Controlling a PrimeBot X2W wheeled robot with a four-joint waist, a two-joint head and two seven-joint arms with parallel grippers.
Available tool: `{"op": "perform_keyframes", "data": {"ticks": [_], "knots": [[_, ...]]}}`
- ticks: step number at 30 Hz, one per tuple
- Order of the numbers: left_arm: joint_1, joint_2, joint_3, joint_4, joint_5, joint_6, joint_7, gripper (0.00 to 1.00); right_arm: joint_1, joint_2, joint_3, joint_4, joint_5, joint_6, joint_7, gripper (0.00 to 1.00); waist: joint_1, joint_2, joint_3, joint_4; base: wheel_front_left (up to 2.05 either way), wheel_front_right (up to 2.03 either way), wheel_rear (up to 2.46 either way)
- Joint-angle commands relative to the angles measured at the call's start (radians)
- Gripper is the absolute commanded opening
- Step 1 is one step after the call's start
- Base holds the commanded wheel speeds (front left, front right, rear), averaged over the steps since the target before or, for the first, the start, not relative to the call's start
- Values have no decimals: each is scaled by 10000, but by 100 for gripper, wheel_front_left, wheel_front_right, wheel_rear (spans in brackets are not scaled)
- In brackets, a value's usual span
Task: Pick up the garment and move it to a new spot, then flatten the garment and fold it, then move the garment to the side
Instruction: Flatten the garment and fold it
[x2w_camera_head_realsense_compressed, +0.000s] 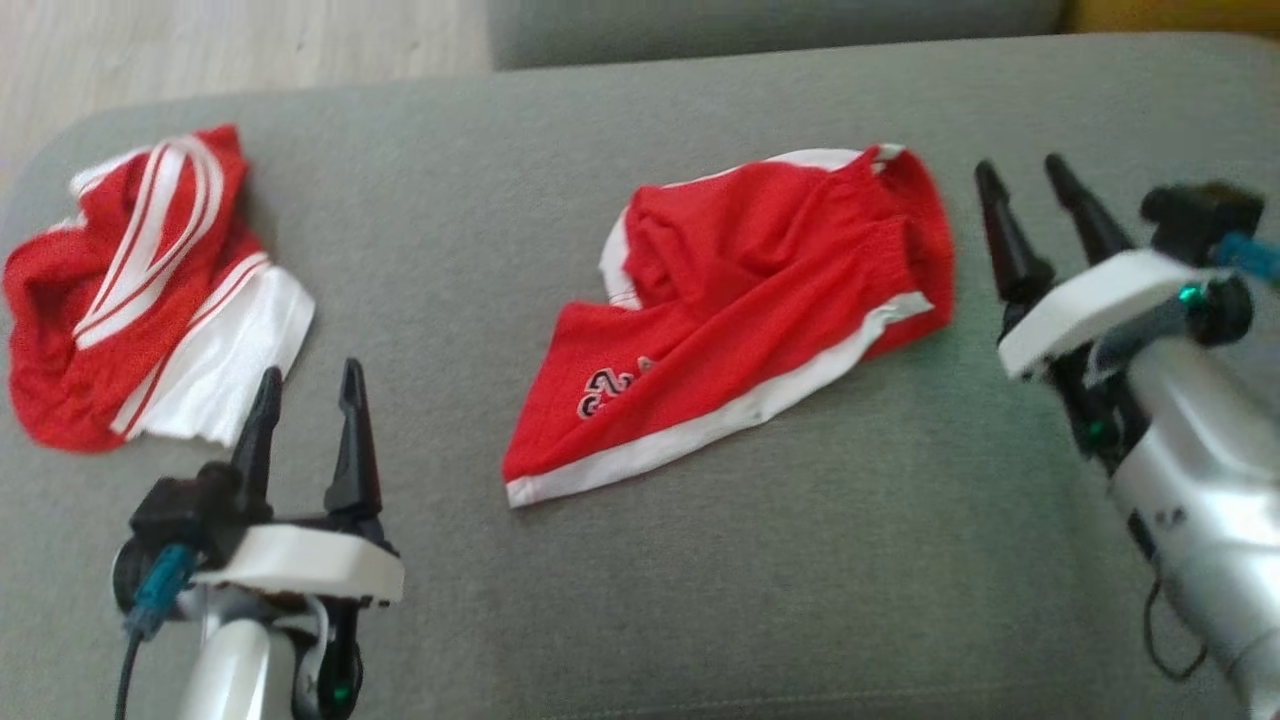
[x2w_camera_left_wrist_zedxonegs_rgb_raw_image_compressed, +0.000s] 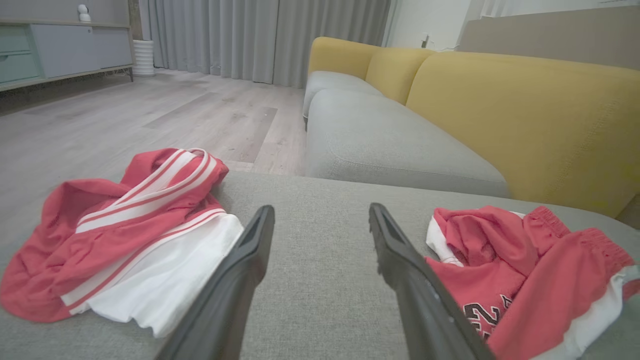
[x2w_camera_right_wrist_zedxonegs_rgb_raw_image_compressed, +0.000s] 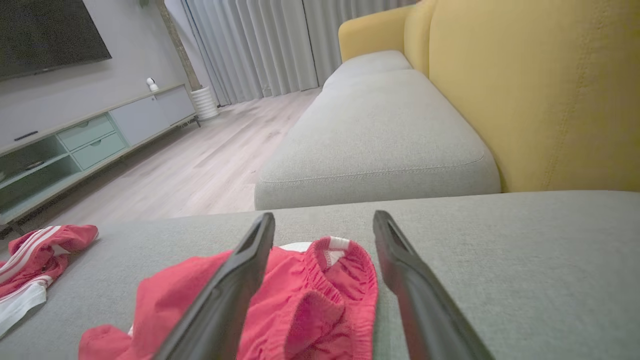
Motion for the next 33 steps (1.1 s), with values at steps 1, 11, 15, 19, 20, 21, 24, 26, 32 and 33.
{"op": "perform_keyframes", "data": {"ticks": [1, 11, 15, 19, 20, 21, 24, 26, 32, 33], "knots": [[-166, 90, 460, -345, 105, -33, -122, 100, 204, 102, 16, -410, -126, -7, -158, 100, 0, 0, -352, -390, 0, 0, 0], [324, 91, 892, -714, 287, 53, -122, 100, 3614, 719, -2402, -3927, -2381, -7, -309, 100, 0, 0, -783, -1020, 0, 0, 0], [553, 71, 906, -750, 220, -7, -122, 100, 4744, 1057, -2878, -4520, -3009, -7, -310, 100, 0, 0, -864, -1063, 0, 0, 0], [730, 52, 814, -714, 166, -73, -122, 100, 5314, 1178, -3109, -4653, -3338, -7, -310, 100, 0, 0, -956, -1020, 0, 0, 0], [767, 49, 796, -705, 146, -75, -122, 100, 5385, 1202, -3172, -4671, -3383, -7, -310, 100, 0, 0, -978, -1009, 0, 0, 0], [796, 45, 781, -697, 132, -74, -122, 100, 5437, 1224, -3221, -4689, -3419, -7, -311, 100, 0, 0, -990, -1000, 0, 0, 0], [826, 38, 730, -658, 98, -74, -122, 100, 5445, 1252, -3285, -4746, -3522, -7, -311, 100, 0, 0, -1014, -971, 0, 0, 0], [821, 34, 696, -624, 90, -73, -122, 100, 5407, 1253, -3292, -4791, -3584, -7, -311, 100, 0, 0, -1029, -951, 0, 0, 0], [796, 28, 682, -592, 55, -3, -122, 100, 5335, 1200, -3311, -4885, -3747, -7, -311, 100, 0, 0, -1066, -893, 0, 0, 0], [796, 27, 687, -591, 45, 10, -122, 100, 5324, 1194, -3305, -4892, -3752, -7, -311, 100, 0, 0, -1069, -890, 0, 0, 0]]}}
